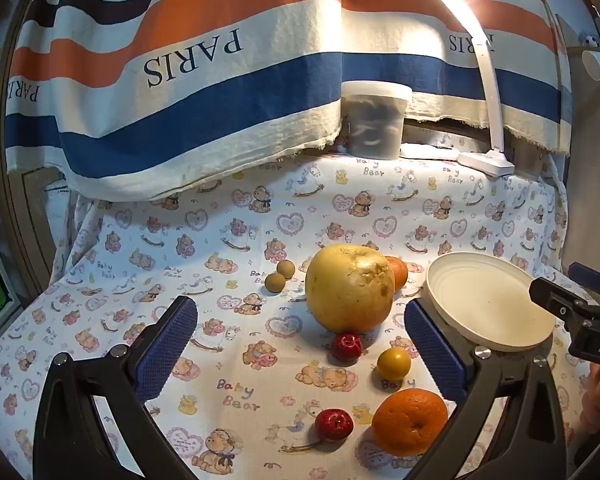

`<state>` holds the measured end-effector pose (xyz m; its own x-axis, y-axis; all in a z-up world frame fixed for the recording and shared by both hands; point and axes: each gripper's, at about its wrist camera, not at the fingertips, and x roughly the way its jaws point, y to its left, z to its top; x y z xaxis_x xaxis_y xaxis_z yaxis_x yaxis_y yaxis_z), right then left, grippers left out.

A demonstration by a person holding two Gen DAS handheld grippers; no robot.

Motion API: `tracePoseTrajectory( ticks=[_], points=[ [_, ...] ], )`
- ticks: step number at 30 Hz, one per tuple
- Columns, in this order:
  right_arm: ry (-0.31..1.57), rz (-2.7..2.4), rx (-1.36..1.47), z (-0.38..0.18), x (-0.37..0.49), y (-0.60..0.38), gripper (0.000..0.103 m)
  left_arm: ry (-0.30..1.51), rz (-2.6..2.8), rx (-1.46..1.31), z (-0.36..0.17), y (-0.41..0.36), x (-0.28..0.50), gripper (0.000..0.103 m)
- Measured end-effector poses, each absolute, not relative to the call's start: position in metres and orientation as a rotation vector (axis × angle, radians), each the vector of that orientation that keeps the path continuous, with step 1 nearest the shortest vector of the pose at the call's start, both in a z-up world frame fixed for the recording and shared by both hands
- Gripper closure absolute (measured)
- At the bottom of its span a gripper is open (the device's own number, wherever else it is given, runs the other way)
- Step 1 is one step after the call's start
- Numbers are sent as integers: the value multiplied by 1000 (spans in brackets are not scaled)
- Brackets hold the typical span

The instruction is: Organize fruits

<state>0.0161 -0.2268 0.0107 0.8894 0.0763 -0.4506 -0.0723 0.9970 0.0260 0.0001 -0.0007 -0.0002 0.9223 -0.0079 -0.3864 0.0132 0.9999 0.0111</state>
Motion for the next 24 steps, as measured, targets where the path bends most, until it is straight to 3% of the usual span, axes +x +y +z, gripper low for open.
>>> tracePoseTrajectory(
  ticks=[24],
  points=[
    [437, 76, -25, 13, 11, -222, 1, 346, -9, 26, 4, -4, -9, 0]
  ],
)
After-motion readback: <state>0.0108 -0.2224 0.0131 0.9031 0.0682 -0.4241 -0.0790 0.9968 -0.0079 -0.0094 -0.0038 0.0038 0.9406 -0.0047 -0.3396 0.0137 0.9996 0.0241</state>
